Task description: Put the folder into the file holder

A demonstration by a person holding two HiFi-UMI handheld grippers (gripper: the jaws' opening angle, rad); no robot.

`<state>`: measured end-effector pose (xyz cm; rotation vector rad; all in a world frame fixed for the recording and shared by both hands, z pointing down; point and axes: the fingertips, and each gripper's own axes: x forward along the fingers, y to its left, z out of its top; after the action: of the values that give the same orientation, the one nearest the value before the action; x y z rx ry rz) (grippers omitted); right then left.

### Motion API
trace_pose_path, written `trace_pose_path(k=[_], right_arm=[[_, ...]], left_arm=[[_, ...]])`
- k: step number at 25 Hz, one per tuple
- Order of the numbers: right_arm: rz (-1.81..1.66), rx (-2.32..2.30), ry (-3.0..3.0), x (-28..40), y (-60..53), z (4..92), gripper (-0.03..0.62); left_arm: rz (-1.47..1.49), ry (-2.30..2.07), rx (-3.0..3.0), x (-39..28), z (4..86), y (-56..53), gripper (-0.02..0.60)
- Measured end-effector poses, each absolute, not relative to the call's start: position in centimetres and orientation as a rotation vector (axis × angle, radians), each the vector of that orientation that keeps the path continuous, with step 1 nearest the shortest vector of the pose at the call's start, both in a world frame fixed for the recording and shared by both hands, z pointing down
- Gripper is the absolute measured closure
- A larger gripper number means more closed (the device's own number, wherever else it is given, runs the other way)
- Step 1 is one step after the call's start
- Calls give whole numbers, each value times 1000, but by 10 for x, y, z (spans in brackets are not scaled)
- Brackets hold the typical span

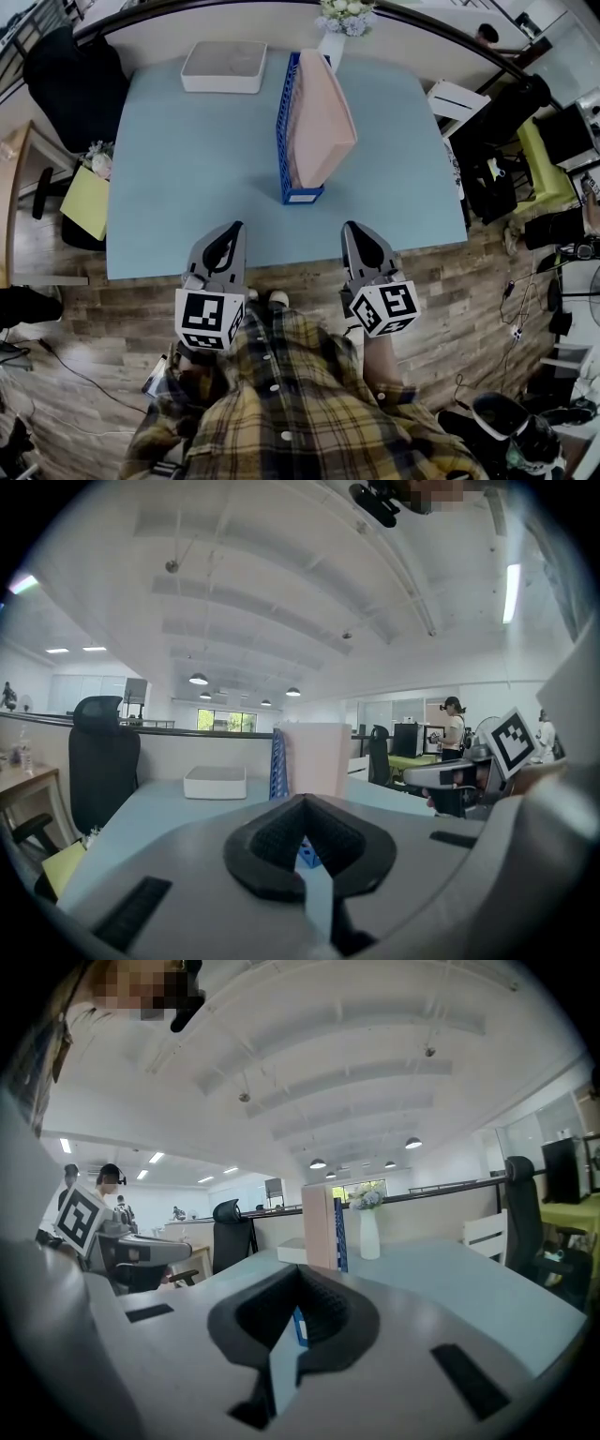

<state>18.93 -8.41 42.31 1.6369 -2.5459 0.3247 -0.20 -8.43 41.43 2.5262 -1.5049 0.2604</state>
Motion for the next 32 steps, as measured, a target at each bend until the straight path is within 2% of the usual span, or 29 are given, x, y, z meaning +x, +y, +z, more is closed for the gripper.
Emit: trace_pose_path(k=[32], right_arm=[[326,1625,-2541,183,-91,425,592]], left_arm=[[259,-1509,2512,-8,416,-90,592]])
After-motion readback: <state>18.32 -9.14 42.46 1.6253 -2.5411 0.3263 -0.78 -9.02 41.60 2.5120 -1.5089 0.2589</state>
